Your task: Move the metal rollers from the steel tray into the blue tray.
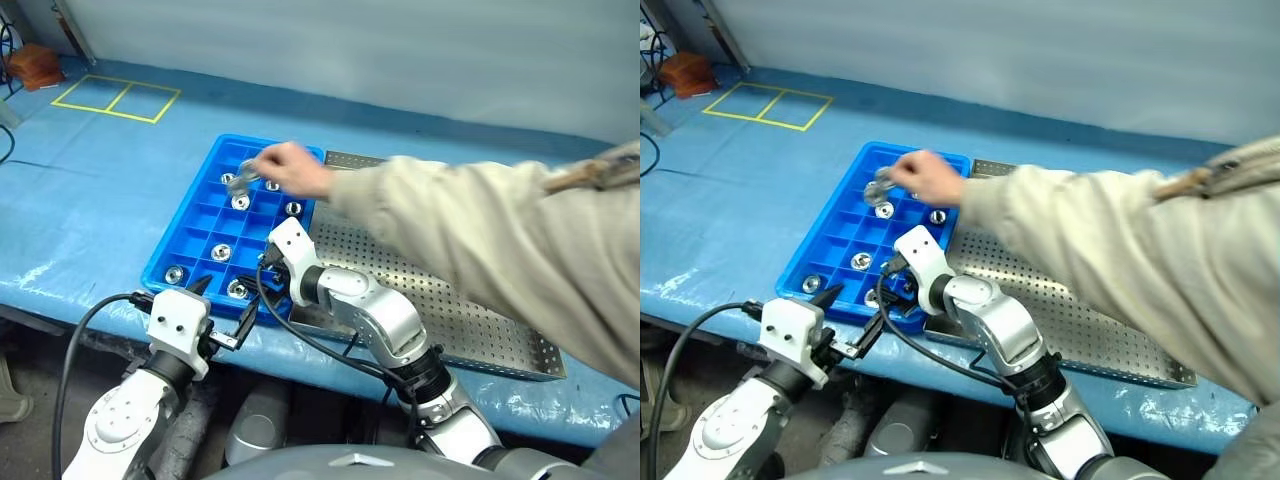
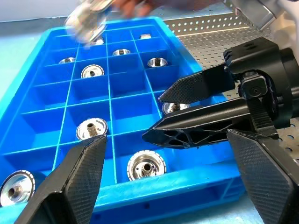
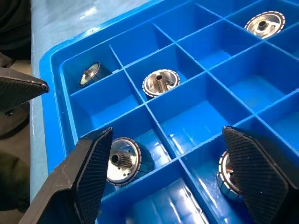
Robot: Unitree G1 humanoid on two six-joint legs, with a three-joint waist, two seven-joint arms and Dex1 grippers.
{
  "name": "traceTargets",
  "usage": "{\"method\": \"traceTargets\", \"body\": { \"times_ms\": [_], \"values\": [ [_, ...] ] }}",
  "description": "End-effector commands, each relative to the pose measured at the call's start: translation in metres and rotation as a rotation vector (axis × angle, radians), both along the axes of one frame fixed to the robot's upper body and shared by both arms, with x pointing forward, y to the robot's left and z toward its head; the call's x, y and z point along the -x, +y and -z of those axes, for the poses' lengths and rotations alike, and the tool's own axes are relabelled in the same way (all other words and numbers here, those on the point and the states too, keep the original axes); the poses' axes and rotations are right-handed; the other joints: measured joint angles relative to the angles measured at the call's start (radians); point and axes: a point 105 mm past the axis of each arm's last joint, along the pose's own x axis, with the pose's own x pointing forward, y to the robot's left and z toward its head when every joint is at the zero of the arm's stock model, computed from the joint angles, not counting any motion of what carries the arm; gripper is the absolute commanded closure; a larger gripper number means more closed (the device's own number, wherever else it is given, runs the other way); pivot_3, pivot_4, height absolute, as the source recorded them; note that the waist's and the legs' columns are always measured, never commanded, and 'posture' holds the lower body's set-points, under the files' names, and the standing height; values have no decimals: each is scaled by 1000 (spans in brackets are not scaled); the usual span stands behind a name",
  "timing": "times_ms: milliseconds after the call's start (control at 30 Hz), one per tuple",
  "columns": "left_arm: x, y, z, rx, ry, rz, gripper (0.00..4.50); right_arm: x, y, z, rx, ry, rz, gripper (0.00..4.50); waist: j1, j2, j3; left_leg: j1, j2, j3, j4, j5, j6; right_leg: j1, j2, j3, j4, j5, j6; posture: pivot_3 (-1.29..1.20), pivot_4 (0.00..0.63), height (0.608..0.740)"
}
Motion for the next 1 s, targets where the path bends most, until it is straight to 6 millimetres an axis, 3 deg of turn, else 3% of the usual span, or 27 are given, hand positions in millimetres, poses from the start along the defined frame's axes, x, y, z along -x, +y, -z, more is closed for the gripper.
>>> {"method": "traceTargets", "body": {
  "times_ms": [33,1000],
  "values": [
    [1,-6,-1,8,0,35,0,4,5,-14,-44,-42,-20,528,-4,0,0,0,0,0,0,0,0,0,0,0,0,0,0,397,150,740],
    [3,-11,1,3,14,55,0,8,1,-9,-40,-44,2,528,-48,0,0,0,0,-1,0,0,0,1,0,0,0,0,0,382,150,740]
  ]
}}
